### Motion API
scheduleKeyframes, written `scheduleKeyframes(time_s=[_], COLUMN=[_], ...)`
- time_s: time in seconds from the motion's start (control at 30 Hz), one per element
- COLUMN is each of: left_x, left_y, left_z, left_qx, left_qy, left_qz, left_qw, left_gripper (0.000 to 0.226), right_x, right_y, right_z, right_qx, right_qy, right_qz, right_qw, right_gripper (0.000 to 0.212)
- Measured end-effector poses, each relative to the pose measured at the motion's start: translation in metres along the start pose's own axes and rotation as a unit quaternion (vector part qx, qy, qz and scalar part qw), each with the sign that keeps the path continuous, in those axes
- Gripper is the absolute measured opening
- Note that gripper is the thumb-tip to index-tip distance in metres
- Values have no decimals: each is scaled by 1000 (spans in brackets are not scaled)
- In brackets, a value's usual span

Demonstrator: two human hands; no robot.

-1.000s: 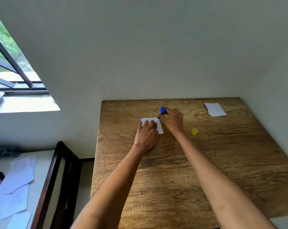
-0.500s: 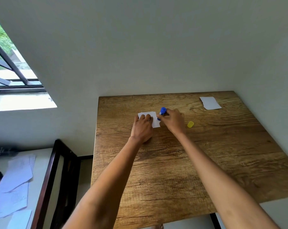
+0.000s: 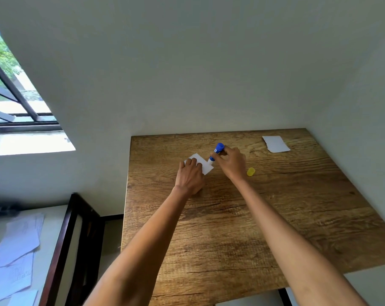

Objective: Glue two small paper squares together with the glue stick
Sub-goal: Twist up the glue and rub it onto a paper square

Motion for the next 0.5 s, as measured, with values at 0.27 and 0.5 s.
scheduleKeyframes(time_s=[0.27,0.5], left_x=[3,1], left_y=[-5,-14], left_z=[3,-3], left_qx=[18,25], left_qy=[-24,108], left_qz=[16,-35], left_qw=[999,993], left_gripper=[36,39], right_x=[6,8], right_y=[4,7], right_z=[-4,-16], right_qx=[46,29], right_qy=[12,39], right_qz=[-6,-25], right_qw=[999,999], right_gripper=[31,31])
Point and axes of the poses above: each hand's wrist, its own x-axis towards the middle knuckle, its own y-axis out of the palm, z = x × y, the point moved 8 cm from there along x, towards the middle knuckle, and after that the axes turned 7 degrees about z, right-handed, at the moved point
